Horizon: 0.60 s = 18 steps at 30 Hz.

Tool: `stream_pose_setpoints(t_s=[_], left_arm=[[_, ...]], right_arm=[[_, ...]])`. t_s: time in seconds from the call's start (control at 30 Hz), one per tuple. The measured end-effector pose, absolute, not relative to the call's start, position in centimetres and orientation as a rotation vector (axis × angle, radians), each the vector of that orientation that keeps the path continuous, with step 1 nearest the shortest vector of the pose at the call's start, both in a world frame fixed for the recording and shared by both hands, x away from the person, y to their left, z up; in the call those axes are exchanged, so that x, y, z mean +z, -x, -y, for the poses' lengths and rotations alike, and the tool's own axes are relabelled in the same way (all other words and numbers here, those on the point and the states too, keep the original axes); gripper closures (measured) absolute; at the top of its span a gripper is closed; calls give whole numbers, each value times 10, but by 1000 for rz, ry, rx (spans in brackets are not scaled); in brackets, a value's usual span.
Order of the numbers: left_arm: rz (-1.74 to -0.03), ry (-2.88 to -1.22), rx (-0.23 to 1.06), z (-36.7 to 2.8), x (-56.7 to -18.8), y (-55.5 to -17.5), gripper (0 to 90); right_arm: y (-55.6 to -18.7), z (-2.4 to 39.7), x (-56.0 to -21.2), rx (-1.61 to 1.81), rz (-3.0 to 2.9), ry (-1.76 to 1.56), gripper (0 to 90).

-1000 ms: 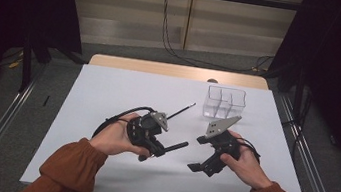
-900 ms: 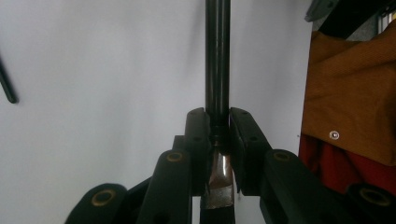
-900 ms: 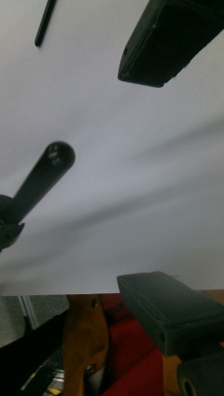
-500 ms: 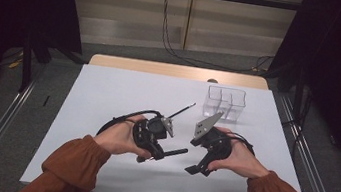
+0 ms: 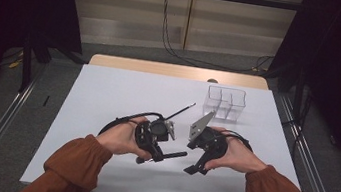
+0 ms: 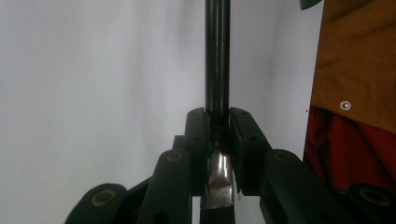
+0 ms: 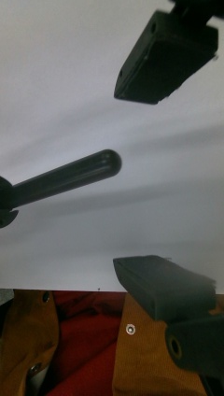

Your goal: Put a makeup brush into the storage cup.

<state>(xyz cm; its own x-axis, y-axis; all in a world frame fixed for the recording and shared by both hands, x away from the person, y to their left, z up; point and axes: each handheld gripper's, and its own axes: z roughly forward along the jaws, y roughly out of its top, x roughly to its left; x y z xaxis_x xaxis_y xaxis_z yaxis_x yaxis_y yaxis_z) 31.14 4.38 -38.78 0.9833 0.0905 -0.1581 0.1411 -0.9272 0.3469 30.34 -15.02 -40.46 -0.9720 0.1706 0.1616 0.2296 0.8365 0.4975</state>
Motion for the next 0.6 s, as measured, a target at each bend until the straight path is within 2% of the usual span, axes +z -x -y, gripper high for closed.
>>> stream_pose_setpoints(t_s=[0.13, 0.17, 0.37, 0.47, 0.6], left_arm=[[-155, -2781, -216, -41, -390, -312, 781], [-143, -2787, -217, -41, -390, -312, 781], [-148, -2768, -208, -43, -388, -313, 781], [-145, -2771, -199, -43, -389, -312, 781], [-155, -2759, -194, -41, -390, -312, 781]], right_arm=[[-306, 145, -408, -790, 2897, 303, 188], [-308, 144, -410, -778, 2893, 305, 232], [-309, 142, -408, -791, 2897, 297, 319], [-309, 139, -408, -792, 2893, 289, 407], [-311, 137, -408, -810, 2897, 280, 453]])
